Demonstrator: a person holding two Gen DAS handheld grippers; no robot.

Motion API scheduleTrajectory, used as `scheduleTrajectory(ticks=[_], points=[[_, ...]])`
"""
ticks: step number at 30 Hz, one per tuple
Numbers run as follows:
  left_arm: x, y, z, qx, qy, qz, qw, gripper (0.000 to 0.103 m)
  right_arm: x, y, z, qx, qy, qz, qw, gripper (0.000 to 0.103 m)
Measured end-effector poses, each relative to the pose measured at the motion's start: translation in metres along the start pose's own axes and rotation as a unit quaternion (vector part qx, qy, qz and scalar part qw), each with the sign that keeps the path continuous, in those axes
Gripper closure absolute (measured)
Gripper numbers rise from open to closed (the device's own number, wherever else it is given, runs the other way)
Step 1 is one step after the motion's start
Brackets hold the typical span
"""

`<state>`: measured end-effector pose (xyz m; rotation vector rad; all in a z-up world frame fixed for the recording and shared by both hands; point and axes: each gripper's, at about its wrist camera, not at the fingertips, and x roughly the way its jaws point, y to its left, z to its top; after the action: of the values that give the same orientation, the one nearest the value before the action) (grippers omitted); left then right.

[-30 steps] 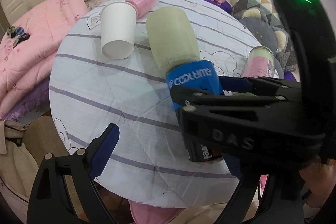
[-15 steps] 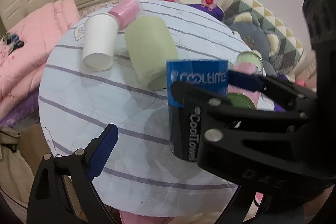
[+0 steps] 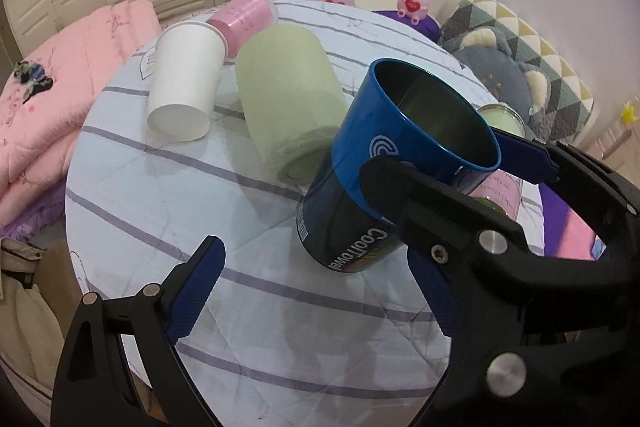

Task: Flip cup upright
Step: 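Lower the upright blue cup onto the table and open the left tool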

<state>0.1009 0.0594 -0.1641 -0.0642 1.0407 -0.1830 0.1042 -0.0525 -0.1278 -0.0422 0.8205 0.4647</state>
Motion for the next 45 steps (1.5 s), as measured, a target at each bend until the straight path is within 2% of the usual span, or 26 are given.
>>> scheduleTrajectory(ticks=[12,14,18,25,27,30,38,45], points=[[-0.002,0.002,-0.008,0.014,0.007,0.0,0.9999,0.009,-0.002,0.012,-0.006,-0.053,0.003,0.005,0.999,0.035],[-0.003,0.003,-0.009,0.019,0.007,0.003,0.9998,0.009,-0.001,0.013,-0.007,-0.053,0.012,0.013,0.998,0.035],[-0.005,0.004,-0.012,0.028,0.004,0.014,0.9995,0.009,0.004,0.014,-0.009,-0.046,0.025,0.015,0.999,0.028],[-0.015,0.002,-0.013,0.025,-0.008,0.012,0.9996,0.009,-0.003,0.016,-0.009,-0.044,0.02,0.013,0.999,0.027],[-0.02,0.0,-0.014,0.024,-0.012,0.013,0.9995,0.009,-0.008,0.017,-0.009,-0.042,0.015,0.008,0.999,0.023],[-0.029,-0.004,-0.017,0.024,-0.021,0.012,0.9994,0.009,-0.019,0.019,-0.011,-0.043,0.008,0.009,0.999,0.023],[-0.071,-0.027,-0.029,0.027,-0.075,0.031,0.9963,0.009,-0.059,0.024,-0.016,-0.047,-0.022,-0.007,0.999,0.023],[-0.113,-0.053,-0.038,0.038,-0.155,0.055,0.9856,0.009,-0.105,0.018,-0.023,-0.039,-0.069,-0.019,0.997,0.022]])
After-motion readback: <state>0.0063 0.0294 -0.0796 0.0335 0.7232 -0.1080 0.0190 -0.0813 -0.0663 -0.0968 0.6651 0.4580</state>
